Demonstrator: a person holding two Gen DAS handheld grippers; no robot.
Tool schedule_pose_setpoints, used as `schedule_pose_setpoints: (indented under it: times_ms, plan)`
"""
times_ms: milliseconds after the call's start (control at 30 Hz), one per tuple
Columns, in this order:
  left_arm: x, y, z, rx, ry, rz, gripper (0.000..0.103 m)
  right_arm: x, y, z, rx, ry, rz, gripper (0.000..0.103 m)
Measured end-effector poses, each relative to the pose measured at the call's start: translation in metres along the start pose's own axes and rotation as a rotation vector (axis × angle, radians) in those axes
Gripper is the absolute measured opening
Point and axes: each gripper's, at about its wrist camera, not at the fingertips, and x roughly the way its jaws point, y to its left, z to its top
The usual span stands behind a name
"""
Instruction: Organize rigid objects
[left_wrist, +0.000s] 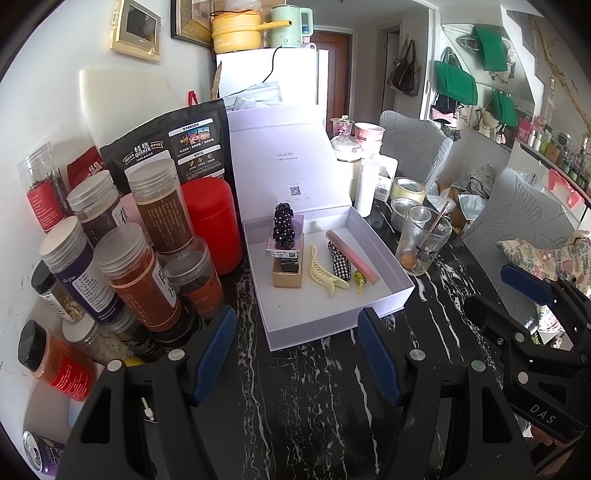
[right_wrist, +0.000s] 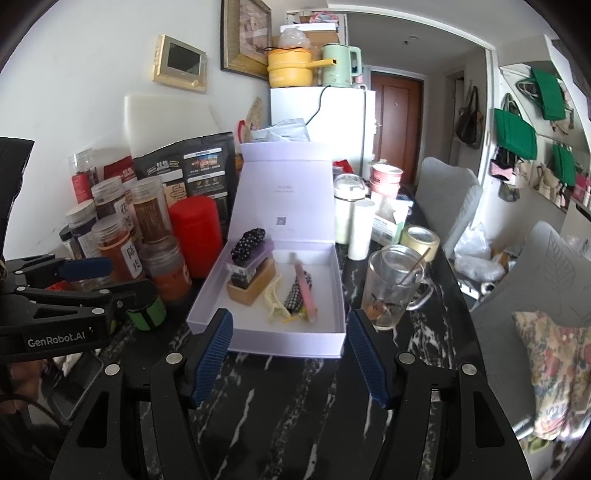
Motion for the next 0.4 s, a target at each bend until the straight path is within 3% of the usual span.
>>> schedule_pose_setpoints:
  times_ms: [400]
  plan:
    - [0.0048,-0.002,-0.0033,0.007,0.013,-0.003,0.068,-0.0002,-0.0021,-0.0022,0.003,0.005,-0.005,0.067]
